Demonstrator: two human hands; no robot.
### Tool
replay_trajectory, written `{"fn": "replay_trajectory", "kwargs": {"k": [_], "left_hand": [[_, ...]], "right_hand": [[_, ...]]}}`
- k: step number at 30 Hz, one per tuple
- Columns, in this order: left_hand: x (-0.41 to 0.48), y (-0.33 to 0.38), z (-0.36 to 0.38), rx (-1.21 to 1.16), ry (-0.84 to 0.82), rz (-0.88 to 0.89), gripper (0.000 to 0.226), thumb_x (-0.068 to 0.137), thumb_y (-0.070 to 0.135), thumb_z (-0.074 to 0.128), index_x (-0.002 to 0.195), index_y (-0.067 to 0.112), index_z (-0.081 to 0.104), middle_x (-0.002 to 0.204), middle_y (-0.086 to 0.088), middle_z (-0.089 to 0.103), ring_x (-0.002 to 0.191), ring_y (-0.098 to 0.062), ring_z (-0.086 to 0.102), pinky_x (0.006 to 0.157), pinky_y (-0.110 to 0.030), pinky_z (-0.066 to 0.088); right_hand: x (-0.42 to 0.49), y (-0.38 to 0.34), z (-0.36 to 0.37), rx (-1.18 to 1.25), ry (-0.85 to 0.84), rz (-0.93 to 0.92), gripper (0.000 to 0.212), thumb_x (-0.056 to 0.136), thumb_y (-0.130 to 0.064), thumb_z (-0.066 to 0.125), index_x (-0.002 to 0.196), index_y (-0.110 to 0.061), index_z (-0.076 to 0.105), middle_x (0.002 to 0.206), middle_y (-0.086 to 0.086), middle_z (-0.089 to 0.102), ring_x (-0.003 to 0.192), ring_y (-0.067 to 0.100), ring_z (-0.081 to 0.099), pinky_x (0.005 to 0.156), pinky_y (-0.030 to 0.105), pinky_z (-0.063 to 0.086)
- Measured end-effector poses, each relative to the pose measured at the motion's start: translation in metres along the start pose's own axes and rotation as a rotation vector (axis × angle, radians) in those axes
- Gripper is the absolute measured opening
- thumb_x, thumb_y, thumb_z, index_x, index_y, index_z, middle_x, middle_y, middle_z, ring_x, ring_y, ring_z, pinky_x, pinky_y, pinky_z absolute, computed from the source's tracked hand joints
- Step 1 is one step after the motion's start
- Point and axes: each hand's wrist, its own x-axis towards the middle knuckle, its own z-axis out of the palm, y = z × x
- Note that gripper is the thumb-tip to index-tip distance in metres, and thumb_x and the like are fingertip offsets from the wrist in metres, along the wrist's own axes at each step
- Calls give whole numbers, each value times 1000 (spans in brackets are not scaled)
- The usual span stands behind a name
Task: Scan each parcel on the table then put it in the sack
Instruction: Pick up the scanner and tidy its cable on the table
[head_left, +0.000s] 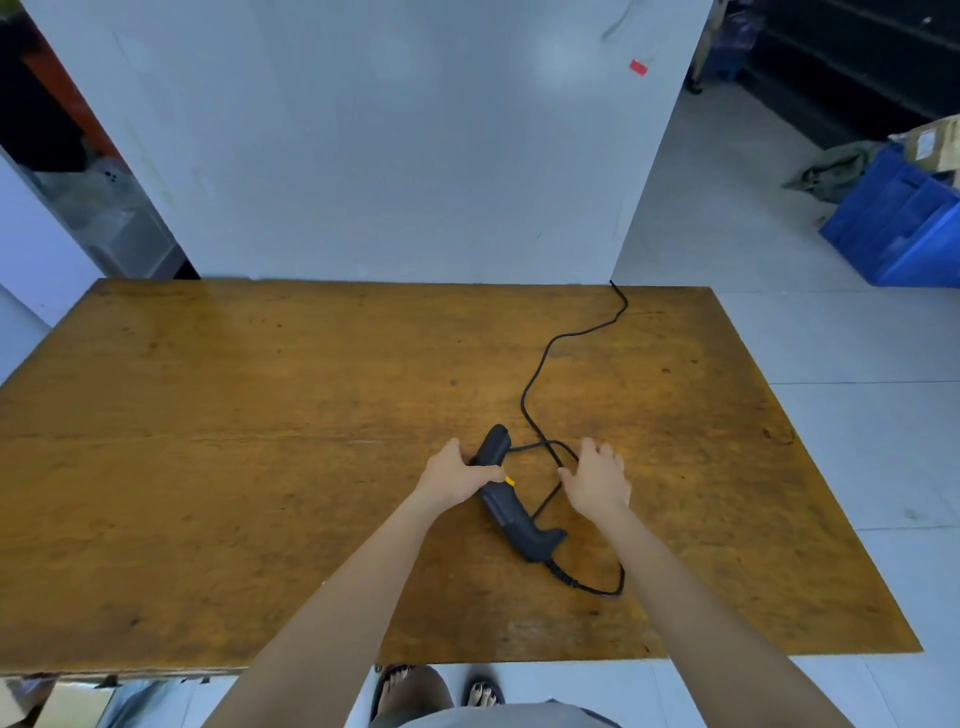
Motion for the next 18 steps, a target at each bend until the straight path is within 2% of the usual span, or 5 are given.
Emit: {"fn": "replay_trajectory", "kwargs": {"k": [3,6,11,14,18], "left_hand": [[-6,8,-22,-27,39,64,48,69,46,78,96,19,48,95,8,51,81,-8,50,58,-26,38],[-10,17,-45,-76,65,95,44,65,46,81,82,23,48,96,4,57,82,-11,53,60,-27,40],[-6,28,-71,-126,60,125,48,60,54,82,83,21,54,102,-1,65,91,-16,61,65,-28,45],[3,36,-80,-147,38,135,47,64,54,81,85,19,58,102,-6,69,95,-22,64,73,-31,47],[23,49,-87,-123,-9,170,46,67,54,79,90,16,63,102,-5,69,95,-20,63,74,-29,46]], "right_hand": [[13,-10,3,-35,-1,7,45,92,-37,56,128,-13,43,135,12,40,129,33,31,99,51,39],[26,-22,6,-53,-64,8,39,93,-37,57,120,-10,49,135,13,36,128,35,28,99,50,39],[38,-38,14,-99,-107,-17,28,97,-28,50,113,-5,54,134,14,32,126,34,27,99,44,40],[42,-43,14,-49,-201,-23,27,99,-24,46,113,-3,53,130,15,37,114,33,45,87,40,46],[51,-43,5,197,-272,13,25,99,-23,46,111,-2,54,110,15,62,96,28,59,78,34,49]]}}
